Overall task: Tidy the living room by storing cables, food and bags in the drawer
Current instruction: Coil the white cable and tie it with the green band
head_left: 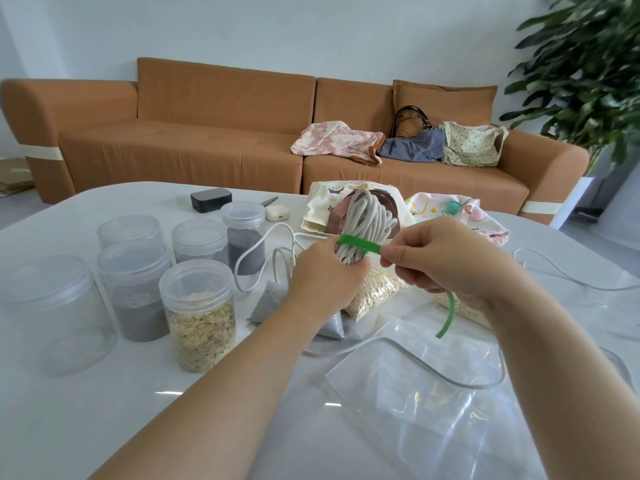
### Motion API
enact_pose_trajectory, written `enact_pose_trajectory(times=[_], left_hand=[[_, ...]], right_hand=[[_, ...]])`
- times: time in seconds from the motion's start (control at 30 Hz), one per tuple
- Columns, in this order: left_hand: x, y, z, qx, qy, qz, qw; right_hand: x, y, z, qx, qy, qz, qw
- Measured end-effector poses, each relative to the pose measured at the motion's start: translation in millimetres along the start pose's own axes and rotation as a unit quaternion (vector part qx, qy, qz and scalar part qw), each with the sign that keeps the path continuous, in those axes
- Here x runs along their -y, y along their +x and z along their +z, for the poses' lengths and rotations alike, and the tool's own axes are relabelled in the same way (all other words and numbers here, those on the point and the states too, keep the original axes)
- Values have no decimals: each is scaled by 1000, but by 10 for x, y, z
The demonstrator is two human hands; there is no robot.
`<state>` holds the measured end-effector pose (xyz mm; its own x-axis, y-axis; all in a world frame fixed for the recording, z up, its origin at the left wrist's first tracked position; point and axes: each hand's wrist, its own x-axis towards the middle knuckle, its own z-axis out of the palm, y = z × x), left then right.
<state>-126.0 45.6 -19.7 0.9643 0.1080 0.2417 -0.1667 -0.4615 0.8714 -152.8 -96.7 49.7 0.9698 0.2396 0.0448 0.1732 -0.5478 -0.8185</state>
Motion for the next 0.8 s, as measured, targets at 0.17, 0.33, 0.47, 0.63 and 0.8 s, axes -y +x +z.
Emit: enact_pose_trajectory(times=[0.17,0.33,0.47,0.63,0.8], left_hand=[[-88,-31,14,41,-89,-56,994],[-85,-35,9,69,-128,-70,987],[-78,-24,-4,78,-146,-93,982],[-125,-32,18,110,-181,-119,970],[-133,-47,21,147,-200,-122,961]], right_hand=[[22,-20,8,7,7,6,1000],[-15,4,-37,-55,-83,0,995],[-50,19,-65,-91,-117,-4,989],[-90,50,-88,-84,-108,16,990],[-117,65,-120,-81,-132,12,988]])
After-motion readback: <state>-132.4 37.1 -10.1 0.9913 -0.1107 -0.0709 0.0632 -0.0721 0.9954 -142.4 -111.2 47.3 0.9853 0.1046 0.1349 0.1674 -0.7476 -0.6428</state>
